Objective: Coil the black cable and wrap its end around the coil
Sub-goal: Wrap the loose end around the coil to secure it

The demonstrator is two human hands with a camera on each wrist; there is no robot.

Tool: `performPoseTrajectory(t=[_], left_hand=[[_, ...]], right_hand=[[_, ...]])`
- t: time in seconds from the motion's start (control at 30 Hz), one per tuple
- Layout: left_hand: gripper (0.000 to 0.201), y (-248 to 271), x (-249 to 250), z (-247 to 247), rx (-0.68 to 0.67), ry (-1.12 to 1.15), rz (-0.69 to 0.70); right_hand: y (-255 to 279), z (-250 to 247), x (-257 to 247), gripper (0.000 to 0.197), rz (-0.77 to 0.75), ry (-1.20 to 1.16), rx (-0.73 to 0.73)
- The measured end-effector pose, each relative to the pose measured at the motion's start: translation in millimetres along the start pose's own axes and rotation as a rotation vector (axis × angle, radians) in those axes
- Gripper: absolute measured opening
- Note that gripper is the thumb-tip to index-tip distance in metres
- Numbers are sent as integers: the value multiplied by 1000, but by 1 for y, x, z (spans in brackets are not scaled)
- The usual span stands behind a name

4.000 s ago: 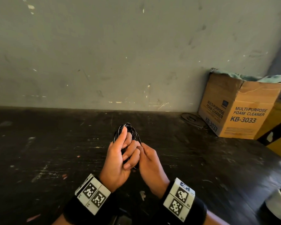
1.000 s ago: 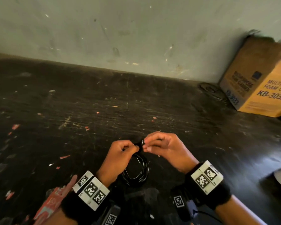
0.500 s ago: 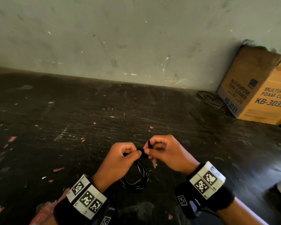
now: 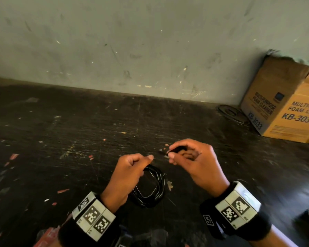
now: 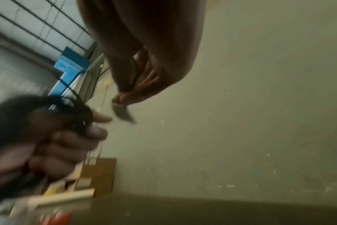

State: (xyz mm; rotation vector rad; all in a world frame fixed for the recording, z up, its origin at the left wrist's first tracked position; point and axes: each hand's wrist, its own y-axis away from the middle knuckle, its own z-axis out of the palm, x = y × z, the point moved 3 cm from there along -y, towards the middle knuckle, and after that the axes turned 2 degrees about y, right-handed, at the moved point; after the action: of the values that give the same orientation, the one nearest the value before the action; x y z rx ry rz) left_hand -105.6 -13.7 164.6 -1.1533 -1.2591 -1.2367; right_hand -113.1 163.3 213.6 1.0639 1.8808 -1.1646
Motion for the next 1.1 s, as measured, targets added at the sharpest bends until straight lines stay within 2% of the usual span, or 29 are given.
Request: performPoseTrajectory(t=[0.07, 0.13, 0.23, 0.33, 0.4, 0.5, 0.6, 0.73, 0.83, 0.97, 1.1], left_hand=[[37, -1, 1, -1, 95, -43, 81], [46, -4, 1, -2, 160, -48, 152], [47, -8, 2, -2, 218, -68, 224], [45, -9, 2, -1, 240, -50, 251], [44, -8, 3, 1, 250, -47, 237], [37, -7, 3, 1, 292, -16, 204], [20, -6, 2, 1, 343, 49, 192], [16, -3, -4, 2, 388, 48, 161], [18, -4, -5, 4, 316, 72, 113], [37, -1, -5, 8, 149, 140, 11], [25, 0, -3, 11, 57, 183, 22]], right_hand=[[1, -5, -12, 26, 23, -100, 57], [5, -5, -26, 22, 59, -145, 11], [12, 9, -36, 20, 177, -20, -149], [14, 24, -30, 17, 193, 130, -187], [14, 30, -23, 14, 101, 343, -174], [14, 37, -17, 10, -139, 642, -84], [16, 45, -8, 8, -298, 730, -59], [18, 50, 0, 8, -327, 724, -43], [19, 53, 0, 8, -365, 720, -16], [19, 54, 0, 8, -422, 739, -16], [18, 50, 1, 10, -395, 736, -28]])
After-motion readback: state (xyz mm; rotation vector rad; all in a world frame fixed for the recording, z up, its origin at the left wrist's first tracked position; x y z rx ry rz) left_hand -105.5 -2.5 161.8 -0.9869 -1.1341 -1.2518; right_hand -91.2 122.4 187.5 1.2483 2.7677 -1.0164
